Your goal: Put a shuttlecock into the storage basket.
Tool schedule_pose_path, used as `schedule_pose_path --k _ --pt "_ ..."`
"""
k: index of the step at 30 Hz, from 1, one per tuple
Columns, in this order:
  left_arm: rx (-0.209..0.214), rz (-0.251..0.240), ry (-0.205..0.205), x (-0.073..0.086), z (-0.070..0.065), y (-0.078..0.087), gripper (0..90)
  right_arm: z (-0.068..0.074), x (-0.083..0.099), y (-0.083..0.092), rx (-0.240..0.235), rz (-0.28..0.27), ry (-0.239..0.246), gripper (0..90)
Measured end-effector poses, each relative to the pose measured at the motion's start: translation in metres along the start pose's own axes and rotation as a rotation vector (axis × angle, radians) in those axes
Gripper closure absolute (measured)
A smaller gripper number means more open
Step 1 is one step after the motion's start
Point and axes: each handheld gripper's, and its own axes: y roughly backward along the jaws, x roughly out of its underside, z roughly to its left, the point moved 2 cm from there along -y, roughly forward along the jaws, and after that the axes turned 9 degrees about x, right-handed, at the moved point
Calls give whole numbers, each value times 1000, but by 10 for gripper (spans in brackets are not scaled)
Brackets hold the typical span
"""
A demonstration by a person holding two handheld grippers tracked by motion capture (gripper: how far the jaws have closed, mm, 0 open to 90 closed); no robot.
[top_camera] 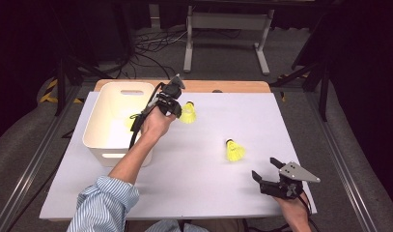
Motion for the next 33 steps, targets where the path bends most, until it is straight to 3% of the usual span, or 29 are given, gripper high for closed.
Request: schedule_pose_path --k 33 --pt "3 0 -10 6 4 17 891 0 0 0 -2 0 -1 166"
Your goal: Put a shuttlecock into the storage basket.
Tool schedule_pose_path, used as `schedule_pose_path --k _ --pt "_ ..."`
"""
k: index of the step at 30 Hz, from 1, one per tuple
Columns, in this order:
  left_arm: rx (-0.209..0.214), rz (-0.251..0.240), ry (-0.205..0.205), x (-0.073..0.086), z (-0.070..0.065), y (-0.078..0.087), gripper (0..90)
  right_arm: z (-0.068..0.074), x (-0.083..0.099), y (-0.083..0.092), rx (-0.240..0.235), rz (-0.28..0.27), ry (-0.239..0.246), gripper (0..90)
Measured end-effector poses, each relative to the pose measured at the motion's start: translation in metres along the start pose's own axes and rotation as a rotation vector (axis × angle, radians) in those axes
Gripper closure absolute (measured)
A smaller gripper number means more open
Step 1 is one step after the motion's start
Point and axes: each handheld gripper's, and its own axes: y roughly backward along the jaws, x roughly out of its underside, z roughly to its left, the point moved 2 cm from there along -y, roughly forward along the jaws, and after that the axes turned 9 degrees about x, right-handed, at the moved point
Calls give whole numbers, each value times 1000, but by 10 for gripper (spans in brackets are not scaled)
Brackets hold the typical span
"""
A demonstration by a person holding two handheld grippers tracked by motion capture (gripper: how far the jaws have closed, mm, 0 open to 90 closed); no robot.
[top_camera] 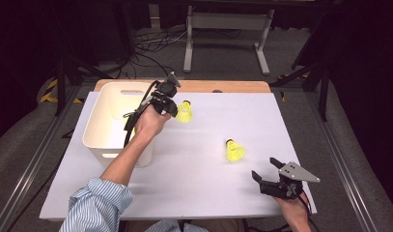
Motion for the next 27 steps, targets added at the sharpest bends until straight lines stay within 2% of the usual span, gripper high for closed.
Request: schedule_pose_path --k 12,27 --pt "1 0 2 2 0 6 891 0 0 0 2 1 0 166" --pt "0 -11 15 5 7 18 891 0 0 0 1 1 0 166"
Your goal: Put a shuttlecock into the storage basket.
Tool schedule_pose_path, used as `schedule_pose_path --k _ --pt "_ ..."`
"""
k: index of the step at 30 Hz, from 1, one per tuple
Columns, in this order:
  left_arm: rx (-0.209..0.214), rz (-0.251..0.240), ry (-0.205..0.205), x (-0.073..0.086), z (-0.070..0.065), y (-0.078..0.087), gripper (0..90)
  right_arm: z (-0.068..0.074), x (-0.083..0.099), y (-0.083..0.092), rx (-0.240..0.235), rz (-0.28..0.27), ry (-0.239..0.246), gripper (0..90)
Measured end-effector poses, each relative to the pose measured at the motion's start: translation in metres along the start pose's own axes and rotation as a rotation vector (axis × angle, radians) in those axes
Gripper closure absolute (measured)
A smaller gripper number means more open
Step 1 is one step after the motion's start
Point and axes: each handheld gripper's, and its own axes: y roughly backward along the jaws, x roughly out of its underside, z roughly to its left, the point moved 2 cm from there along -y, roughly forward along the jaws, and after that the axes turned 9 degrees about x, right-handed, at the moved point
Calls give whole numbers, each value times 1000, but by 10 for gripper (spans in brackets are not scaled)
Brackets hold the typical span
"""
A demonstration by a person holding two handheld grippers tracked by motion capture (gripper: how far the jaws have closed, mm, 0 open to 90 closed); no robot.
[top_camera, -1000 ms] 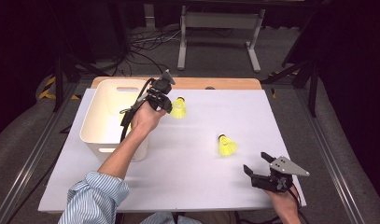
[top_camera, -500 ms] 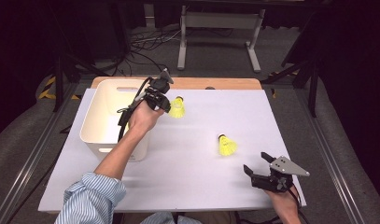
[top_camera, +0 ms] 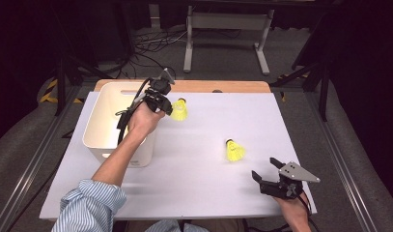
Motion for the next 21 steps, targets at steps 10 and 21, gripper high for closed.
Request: schedule_pose_path --k 10,21 --pt "-2 2 4 2 3 6 891 0 0 0 0 0 0 166" --pt "-4 6 4 4 5 13 892 0 0 0 0 0 -1 166"
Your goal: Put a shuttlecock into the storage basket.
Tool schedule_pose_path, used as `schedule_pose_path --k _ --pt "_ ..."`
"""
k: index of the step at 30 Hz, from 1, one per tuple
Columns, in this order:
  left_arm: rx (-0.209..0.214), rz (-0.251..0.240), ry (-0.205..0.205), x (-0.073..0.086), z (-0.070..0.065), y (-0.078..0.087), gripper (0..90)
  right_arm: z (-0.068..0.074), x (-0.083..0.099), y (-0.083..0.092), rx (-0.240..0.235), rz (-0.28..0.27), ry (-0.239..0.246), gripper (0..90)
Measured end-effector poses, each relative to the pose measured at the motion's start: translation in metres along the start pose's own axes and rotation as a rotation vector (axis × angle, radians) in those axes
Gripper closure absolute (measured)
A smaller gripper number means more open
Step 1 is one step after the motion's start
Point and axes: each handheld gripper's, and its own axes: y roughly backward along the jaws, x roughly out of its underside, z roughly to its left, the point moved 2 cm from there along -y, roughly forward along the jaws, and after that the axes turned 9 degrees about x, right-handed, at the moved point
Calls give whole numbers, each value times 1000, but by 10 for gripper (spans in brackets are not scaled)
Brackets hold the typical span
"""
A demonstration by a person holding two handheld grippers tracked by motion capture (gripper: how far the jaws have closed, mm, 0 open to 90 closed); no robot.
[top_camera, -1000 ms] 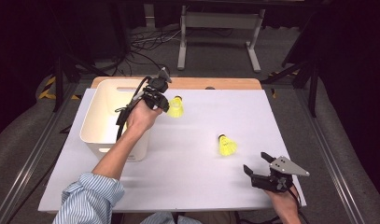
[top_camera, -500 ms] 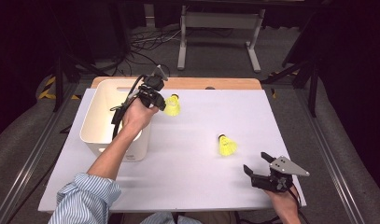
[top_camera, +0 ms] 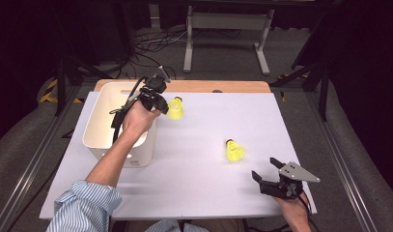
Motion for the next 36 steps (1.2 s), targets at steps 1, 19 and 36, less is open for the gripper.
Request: schedule_pose_path --k 1,19,36 --pt "-1 -2 4 0 0 1 892 0 0 0 0 0 0 166" --pt "3 -26 19 3 6 12 893 0 0 0 -1 1 1 166" --pt "-4 -41 27 6 12 21 893 0 0 0 -1 1 1 166"
